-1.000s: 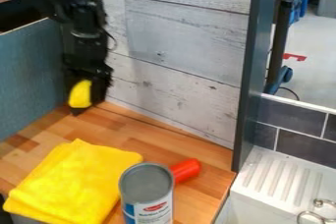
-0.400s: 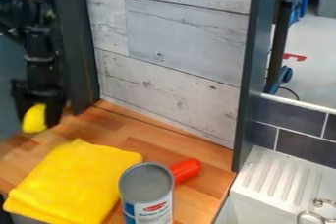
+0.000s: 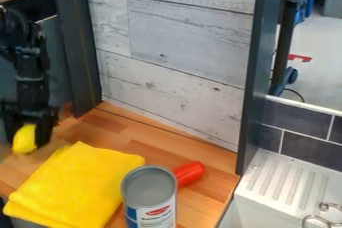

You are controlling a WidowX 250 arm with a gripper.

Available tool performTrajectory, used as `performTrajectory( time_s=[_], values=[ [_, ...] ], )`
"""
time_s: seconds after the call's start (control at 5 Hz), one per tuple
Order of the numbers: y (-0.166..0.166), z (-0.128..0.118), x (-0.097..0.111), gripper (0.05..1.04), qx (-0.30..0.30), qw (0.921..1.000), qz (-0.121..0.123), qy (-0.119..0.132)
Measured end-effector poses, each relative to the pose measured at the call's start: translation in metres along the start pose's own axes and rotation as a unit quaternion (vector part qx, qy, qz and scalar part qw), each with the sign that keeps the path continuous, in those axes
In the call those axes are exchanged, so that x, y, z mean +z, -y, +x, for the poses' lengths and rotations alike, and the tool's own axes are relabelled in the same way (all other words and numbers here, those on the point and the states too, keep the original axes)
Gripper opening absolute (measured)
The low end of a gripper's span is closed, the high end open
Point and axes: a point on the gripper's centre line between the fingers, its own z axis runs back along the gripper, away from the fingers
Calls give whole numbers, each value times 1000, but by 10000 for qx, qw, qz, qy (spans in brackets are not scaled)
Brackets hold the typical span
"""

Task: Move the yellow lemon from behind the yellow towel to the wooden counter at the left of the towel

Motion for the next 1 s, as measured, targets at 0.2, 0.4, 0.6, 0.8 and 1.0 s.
performTrajectory(
  time_s=[0.2, 0.4, 0.6, 0.8, 1.0],
  values=[
    [1, 1, -25, 820, 72, 9996, -145, -251],
    [-1, 5, -26, 819, 138, 9993, -133, -325],
    [-3, 4, -28, 820, 210, 9992, -97, -333],
    [-4, 4, -29, 884, 260, 9990, -63, -356],
    [-6, 2, -28, 1006, 266, 9987, -8, -436]
  ],
)
